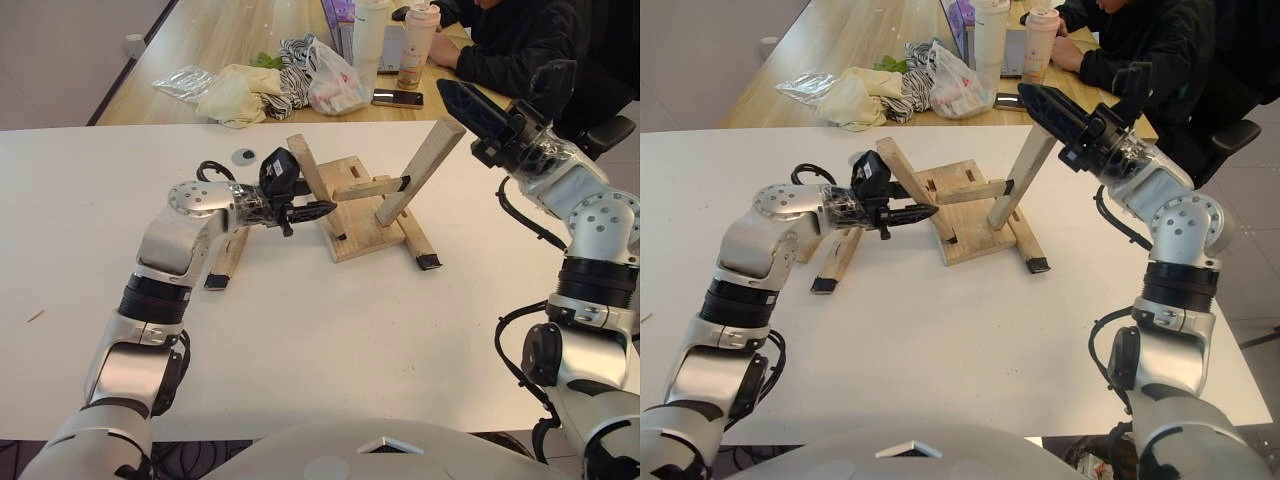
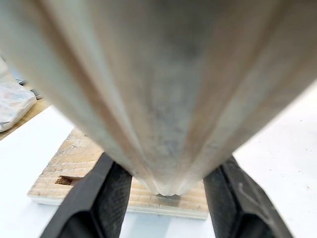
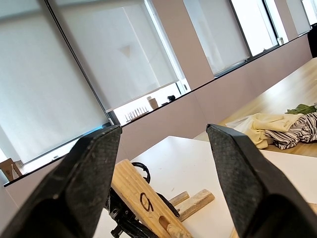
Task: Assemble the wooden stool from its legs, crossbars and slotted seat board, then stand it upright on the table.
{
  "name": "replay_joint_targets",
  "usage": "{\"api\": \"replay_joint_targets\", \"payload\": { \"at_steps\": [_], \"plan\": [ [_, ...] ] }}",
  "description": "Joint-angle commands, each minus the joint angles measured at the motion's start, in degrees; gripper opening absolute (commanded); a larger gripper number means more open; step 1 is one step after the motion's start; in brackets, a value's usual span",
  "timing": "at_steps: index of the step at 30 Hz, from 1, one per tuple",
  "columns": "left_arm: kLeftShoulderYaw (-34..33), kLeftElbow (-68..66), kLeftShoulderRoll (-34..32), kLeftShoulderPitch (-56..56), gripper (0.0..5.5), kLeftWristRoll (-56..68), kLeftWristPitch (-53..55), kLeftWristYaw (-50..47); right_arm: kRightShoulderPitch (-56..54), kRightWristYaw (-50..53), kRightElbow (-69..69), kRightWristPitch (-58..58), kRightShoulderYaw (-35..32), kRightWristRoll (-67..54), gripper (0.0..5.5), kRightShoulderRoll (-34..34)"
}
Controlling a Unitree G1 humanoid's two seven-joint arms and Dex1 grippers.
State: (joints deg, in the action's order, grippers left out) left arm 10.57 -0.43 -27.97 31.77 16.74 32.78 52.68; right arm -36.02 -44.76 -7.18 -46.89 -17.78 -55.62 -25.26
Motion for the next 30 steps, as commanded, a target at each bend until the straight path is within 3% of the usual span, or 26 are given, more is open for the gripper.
{"api": "replay_joint_targets", "payload": {
  "at_steps": [1,18,23,26,30],
  "plan": [
    [1.43,-0.21,0.02,0.78,1.99,-1.35,1.76,-0.89,0.37,0.27,0.64,0.6,0.21,0.75,3.12,0.45],
    [8.85,-5.27,1.04,5.19,1.99,-8.6,-2.25,0.3,2.26,-0.79,2.78,3.38,3.14,4.57,3.12,0.24],
    [12.61,-16.16,1.64,5.92,1.99,-12.17,-6.7,1.5,5.6,-4.09,8.74,7.69,8.52,9.15,3.12,0.08],
    [15.43,-25.34,2.41,6.13,1.99,-14.49,-10.94,2.31,5.35,-3.82,8.36,8.23,8.01,9.1,3.12,0.61],
    [14.5,-26.54,1.14,5.27,1.99,-12.0,-11.44,5.75,4.08,-1.82,7.12,8.15,5.42,6.68,3.12,1.72]
  ]
}}
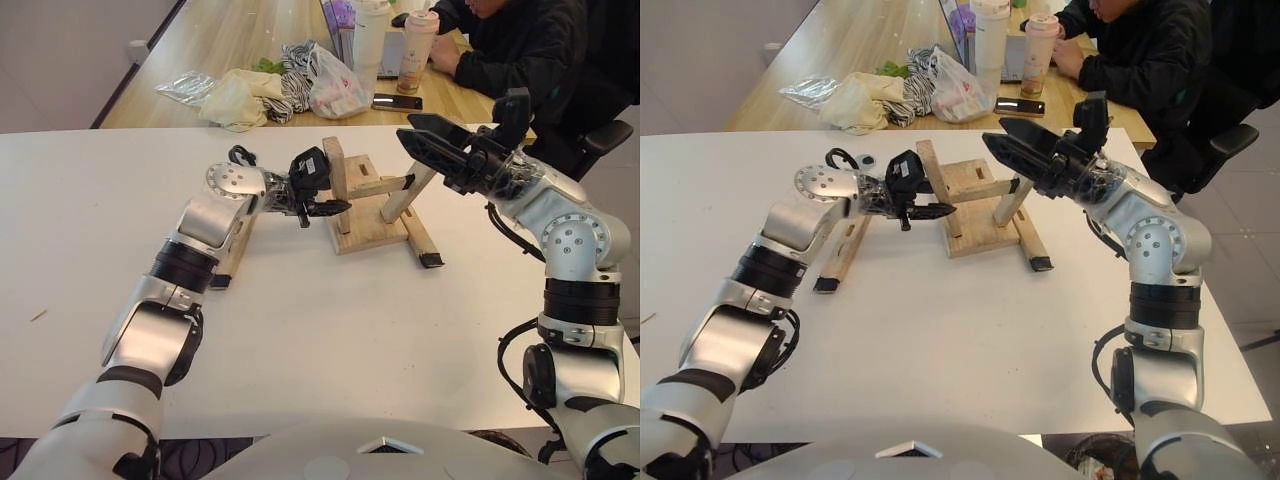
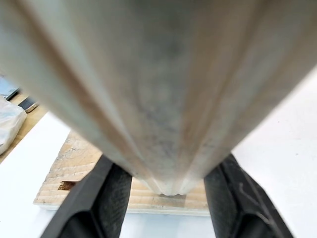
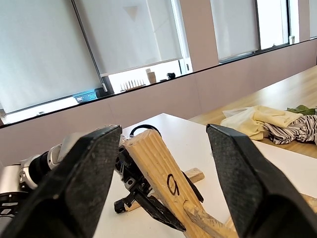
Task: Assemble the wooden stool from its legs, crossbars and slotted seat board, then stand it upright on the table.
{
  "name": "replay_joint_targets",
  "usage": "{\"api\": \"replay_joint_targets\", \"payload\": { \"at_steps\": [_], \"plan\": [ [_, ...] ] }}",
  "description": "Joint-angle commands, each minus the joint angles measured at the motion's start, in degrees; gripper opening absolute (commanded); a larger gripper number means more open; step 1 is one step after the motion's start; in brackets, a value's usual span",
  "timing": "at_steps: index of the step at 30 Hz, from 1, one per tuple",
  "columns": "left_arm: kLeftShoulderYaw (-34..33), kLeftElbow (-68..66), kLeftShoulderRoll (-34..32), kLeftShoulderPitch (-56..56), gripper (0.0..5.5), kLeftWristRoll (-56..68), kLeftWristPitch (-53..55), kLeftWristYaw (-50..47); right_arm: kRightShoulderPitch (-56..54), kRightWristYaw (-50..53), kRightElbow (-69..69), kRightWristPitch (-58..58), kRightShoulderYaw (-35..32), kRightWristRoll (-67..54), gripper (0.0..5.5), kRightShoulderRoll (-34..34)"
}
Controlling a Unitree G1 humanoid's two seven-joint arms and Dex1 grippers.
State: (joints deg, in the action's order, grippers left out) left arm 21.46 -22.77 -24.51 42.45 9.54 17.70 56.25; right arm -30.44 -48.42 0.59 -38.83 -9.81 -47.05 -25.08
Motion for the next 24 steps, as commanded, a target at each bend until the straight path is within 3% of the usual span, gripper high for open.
{"api": "replay_joint_targets", "payload": {
  "at_steps": [1,8,13,20,24],
  "plan": [
    [2.68,-2.94,-3.13,-5.65,1.99,-3.59,4.45,3.17,-1.84,2.49,-0.93,-0.09,-3.5,-2.72,3.12,1.84],
    [-2.11,14.63,-13.27,-10.33,1.99,3.55,12.18,9.82,-1.26,5.2,-2.52,-0.17,-6.41,-4.58,3.12,2.9],
    [-2.08,22.98,-21.77,-18.14,1.99,5.94,13.13,14.67,-0.32,6.29,-1.82,-0.28,-7.31,-5.52,3.12,2.92],
    [6.11,11.19,-19.52,-19.65,1.99,-1.88,4.65,13.47,0.84,6.8,-2.46,0.84,-6.25,-3.91,3.12,3.53],
    [6.49,8.5,-17.57,-20.72,1.99,-2.12,2.56,10.79,1.44,7.27,-2.2,1.27,-6.05,-3.89,3.12,3.74]
  ]
}}
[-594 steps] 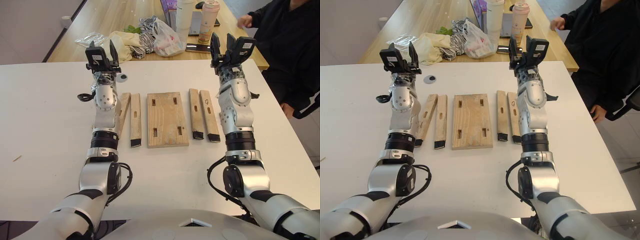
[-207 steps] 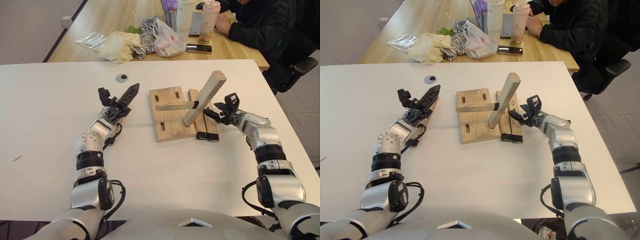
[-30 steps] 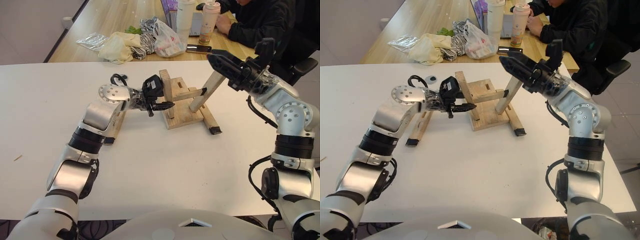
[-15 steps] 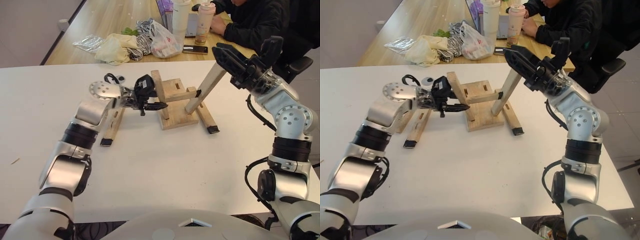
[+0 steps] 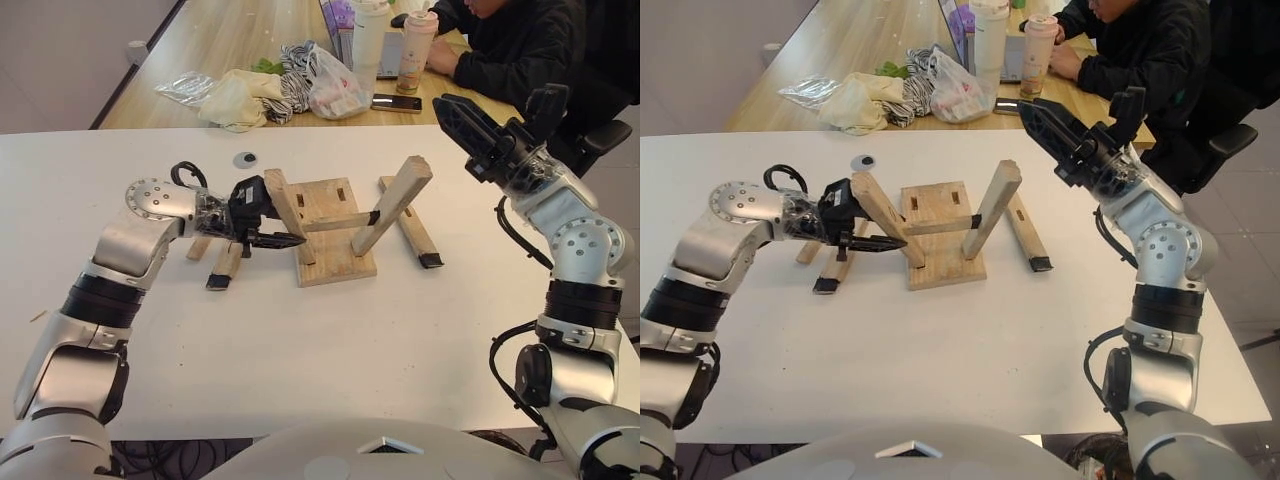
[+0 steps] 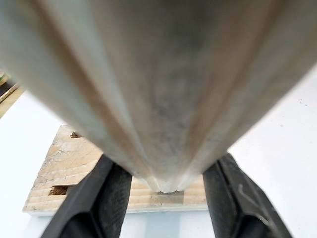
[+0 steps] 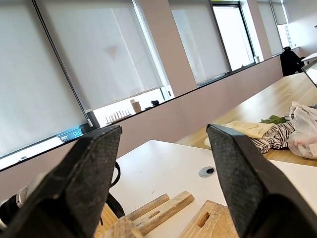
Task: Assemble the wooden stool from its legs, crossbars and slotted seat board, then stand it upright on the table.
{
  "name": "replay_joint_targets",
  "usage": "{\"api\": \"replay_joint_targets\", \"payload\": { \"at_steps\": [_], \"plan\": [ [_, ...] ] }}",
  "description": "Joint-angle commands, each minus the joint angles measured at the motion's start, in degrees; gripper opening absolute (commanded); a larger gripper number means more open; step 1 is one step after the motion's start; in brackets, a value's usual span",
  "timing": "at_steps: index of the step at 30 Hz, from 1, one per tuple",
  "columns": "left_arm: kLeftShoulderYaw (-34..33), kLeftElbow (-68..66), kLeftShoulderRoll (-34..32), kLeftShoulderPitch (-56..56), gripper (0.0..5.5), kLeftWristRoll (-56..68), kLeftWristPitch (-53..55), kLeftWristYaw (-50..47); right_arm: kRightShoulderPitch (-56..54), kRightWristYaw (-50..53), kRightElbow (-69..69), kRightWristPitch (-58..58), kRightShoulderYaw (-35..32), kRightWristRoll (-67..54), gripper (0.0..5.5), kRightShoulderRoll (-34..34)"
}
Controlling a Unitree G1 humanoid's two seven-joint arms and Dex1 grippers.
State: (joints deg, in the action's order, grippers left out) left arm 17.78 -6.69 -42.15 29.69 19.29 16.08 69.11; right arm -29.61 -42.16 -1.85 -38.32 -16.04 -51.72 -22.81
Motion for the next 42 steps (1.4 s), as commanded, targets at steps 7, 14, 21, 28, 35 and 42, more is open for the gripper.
{"api": "replay_joint_targets", "payload": {
  "at_steps": [7,14,21,28,35,42],
  "plan": [
    [2.51,-6.41,2.11,-1.38,2.85,-9.29,4.74,-6.07,1.89,1.73,-0.08,1.63,-1.18,0.2,3.12,1.03],
    [-1.24,-3.56,0.78,-2.04,3.49,-11.76,8.84,-9.6,14.7,-10.68,10.31,-0.7,-2.57,-4.16,3.12,-5.44],
    [-10.38,-13.49,11.96,1.42,3.49,-10.33,-1.24,-22.52,21.14,-18.68,12.14,5.63,15.13,12.81,3.12,-10.22],
    [-6.25,3.98,16.37,-9.45,3.49,4.5,-0.47,-5.23,2.19,-6.83,-17.63,28.52,23.6,36.57,3.12,-1.26],
    [-5.58,14.82,18.34,-13.62,3.49,10.15,8.89,-8.64,-3.83,0.67,-32.54,38.35,18.4,38.91,3.12,3.02],
    [-11.94,0.56,15.53,-8.24,3.49,4.72,3.81,-12.62,-2.41,3.4,-33.53,41.75,11.92,37.43,3.12,1.12]
  ]
}}
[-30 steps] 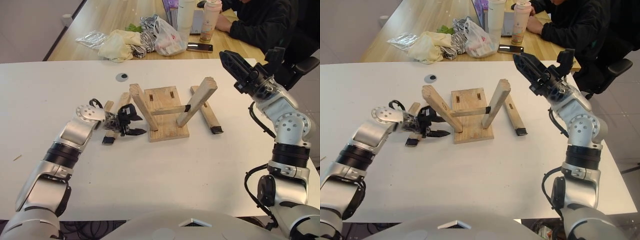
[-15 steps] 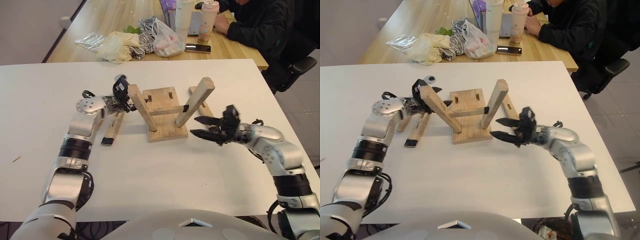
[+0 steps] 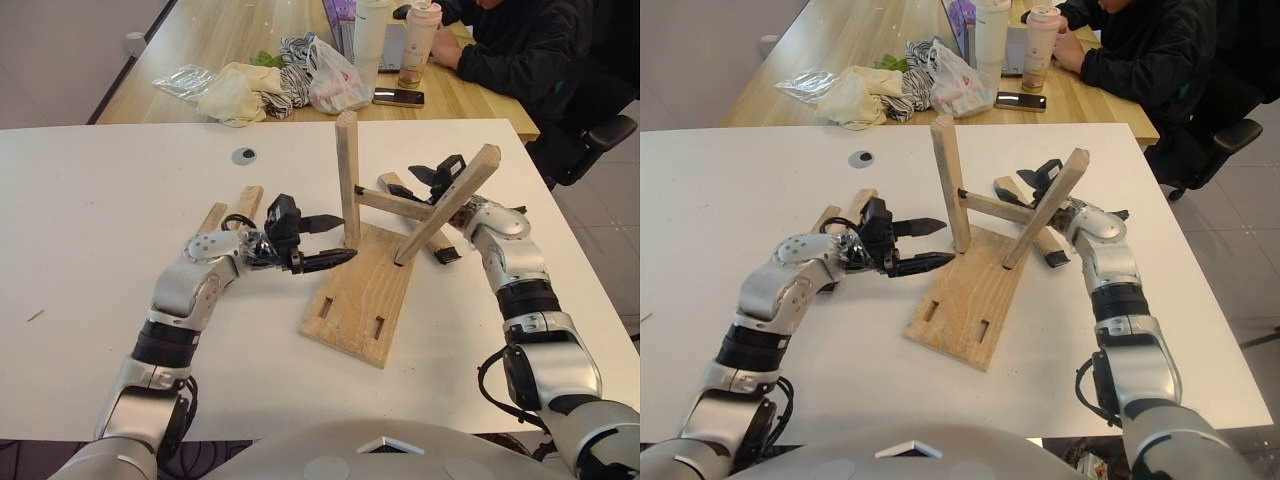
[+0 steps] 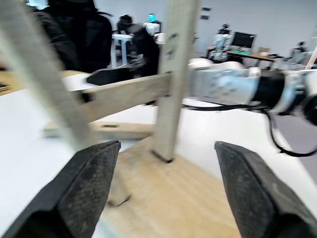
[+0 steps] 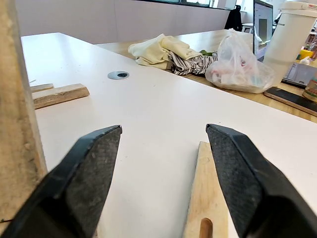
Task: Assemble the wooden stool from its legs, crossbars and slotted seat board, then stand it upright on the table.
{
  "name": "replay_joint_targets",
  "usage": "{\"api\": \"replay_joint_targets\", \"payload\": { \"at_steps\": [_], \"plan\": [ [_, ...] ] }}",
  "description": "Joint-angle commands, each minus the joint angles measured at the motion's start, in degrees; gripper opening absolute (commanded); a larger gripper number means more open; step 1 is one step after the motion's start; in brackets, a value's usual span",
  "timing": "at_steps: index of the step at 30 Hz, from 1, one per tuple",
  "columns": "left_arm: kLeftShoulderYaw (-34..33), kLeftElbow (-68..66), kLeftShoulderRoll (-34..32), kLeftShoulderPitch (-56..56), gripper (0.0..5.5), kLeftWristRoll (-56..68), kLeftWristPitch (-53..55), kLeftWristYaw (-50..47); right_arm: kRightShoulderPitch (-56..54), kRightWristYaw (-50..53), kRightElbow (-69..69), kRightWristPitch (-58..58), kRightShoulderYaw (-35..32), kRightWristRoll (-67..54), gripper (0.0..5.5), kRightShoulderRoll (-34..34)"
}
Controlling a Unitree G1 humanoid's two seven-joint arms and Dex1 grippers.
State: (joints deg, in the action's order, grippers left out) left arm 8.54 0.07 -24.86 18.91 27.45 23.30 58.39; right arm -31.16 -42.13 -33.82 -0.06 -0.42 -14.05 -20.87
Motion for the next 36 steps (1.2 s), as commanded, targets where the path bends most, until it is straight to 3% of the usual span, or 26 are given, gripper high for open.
{"api": "replay_joint_targets", "payload": {
  "at_steps": [1,10,14,21,27,36],
  "plan": [
    [-3.78,-8.8,-2.02,3.37,3.49,-4.68,-4.93,-3.19,-1.07,4.75,-2.73,4.75,-4.28,0.83,3.12,-1.27],
    [-16.57,-37.74,-6.4,3.89,3.49,-14.64,-22.17,-23.25,4.37,8.73,-2.43,6.01,-8.72,0.61,3.12,-1.44],
    [-18.02,-46.13,-7.42,3.38,3.49,-15.59,-25.44,-23.5,6.44,9.45,-1.04,5.24,-9.62,0.59,3.12,-1.12],
    [-16.35,-48.25,-6.84,1.48,3.49,-16.35,-20.18,-18.11,5.94,9.76,-1.81,4.32,-9.44,1.32,3.12,-1.54],
    [-16.63,-51.62,-7.3,1.25,2.48,-16.94,-15.94,-19.06,6.53,9.76,-1.33,3.86,-9.25,1.37,3.12,-1.23],
    [-16.22,-53.85,-7.45,2.51,1.42,-17.65,-16.41,-18.51,6.25,9.77,-1.57,3.87,-8.98,1.4,3.12,-0.74]
  ]
}}
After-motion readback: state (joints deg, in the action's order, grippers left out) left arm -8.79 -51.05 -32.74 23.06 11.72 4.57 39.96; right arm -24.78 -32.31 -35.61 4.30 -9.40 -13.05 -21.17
